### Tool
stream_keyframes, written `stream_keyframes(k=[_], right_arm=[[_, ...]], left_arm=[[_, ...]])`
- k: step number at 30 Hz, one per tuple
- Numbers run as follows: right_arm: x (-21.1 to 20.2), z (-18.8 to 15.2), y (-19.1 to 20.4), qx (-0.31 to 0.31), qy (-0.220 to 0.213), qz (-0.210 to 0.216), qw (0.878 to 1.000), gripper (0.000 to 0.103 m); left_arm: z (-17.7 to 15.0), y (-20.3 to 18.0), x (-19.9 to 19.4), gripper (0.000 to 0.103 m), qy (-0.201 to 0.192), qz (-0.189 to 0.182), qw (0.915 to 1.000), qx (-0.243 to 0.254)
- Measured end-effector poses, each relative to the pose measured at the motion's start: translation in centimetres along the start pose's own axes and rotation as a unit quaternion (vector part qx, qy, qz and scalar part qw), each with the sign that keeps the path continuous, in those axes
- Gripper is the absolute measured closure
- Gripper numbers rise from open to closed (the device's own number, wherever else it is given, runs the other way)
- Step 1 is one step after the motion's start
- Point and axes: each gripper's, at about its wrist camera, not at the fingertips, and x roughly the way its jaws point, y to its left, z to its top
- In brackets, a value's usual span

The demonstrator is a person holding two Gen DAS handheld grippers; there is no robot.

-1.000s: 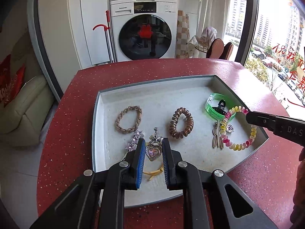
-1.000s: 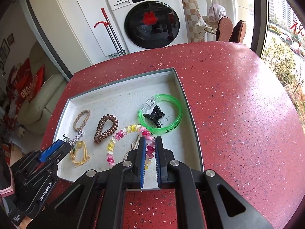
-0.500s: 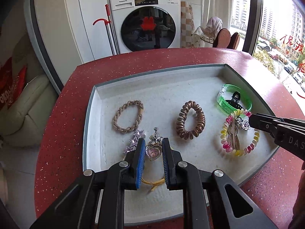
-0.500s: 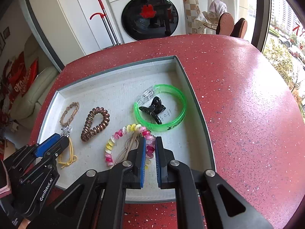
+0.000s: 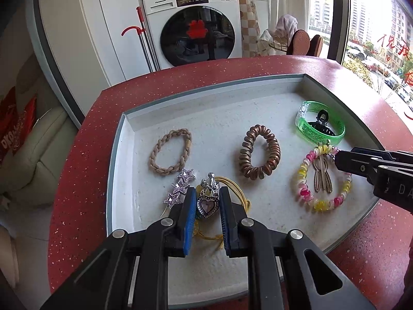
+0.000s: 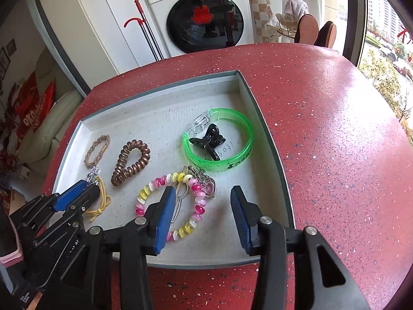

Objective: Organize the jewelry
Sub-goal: 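Carry both items into the tray and open both tools to release them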

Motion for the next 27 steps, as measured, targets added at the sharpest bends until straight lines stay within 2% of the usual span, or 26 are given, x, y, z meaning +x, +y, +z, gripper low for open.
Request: stream_keyframes(k=[11, 27], right_arm=[[-2.3, 0.0, -0.4, 0.008, -0.024, 0.010, 1.000, 0.054], [-3.0, -0.1, -0.2, 0.005, -0.025, 0.011, 1.000, 0.054]], left_arm=[[0.4, 0.1, -1.5, 0.067, -0.020, 0.003, 0.9996, -0.017], [0.9, 0.6, -2.5, 0.067, -0.032, 0.000, 0.9989, -0.035]])
